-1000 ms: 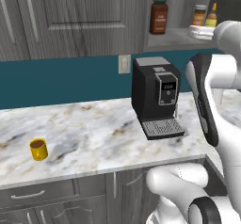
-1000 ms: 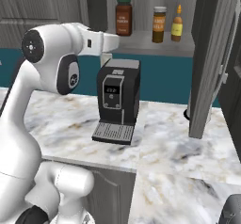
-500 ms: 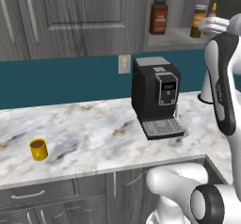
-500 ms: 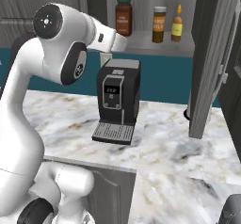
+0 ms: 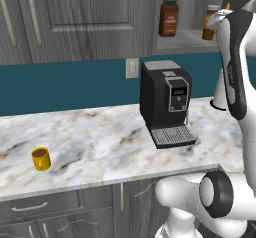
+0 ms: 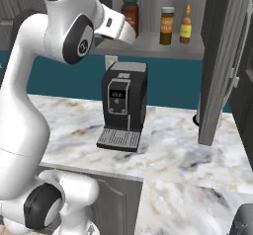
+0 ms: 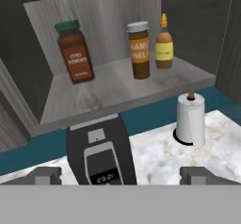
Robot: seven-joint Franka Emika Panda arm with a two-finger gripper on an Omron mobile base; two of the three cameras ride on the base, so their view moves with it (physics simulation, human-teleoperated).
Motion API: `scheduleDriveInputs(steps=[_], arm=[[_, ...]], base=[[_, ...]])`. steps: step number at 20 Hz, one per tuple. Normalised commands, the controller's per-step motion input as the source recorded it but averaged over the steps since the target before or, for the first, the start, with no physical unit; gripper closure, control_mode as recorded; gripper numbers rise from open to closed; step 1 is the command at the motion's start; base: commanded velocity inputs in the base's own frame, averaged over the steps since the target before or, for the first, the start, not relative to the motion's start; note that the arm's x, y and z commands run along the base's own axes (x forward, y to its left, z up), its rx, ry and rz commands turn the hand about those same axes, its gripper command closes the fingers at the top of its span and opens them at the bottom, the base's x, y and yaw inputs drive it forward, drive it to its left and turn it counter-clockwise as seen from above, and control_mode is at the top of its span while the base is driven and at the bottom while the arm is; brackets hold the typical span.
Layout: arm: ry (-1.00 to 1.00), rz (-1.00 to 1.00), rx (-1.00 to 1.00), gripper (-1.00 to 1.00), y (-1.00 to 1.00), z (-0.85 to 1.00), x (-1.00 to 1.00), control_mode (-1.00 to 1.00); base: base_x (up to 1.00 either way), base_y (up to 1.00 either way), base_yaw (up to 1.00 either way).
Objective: Pick the cinnamon and honey bottle from the cabinet and place them next to the mug.
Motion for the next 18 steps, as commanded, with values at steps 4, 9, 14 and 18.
scheduleDriveInputs(steps=[4,9,14,18], arm=[[0.00,0.00,-0.01,-1.00,-0.13,-0.07,0.14,-1.00],[-0.01,0.00,0.00,-1.00,-0.13,-0.13,0.13,-1.00],[-0.02,0.00,0.00,-1.00,-0.09,-0.11,0.02,-1.00],[0.00,0.00,0.00,-1.00,-0.10,-0.17,0.06,-1.00]], base=[[0.00,0.00,0.00],[0.00,0.00,0.00],[0.00,0.00,0.00],[0.00,0.00,0.00]])
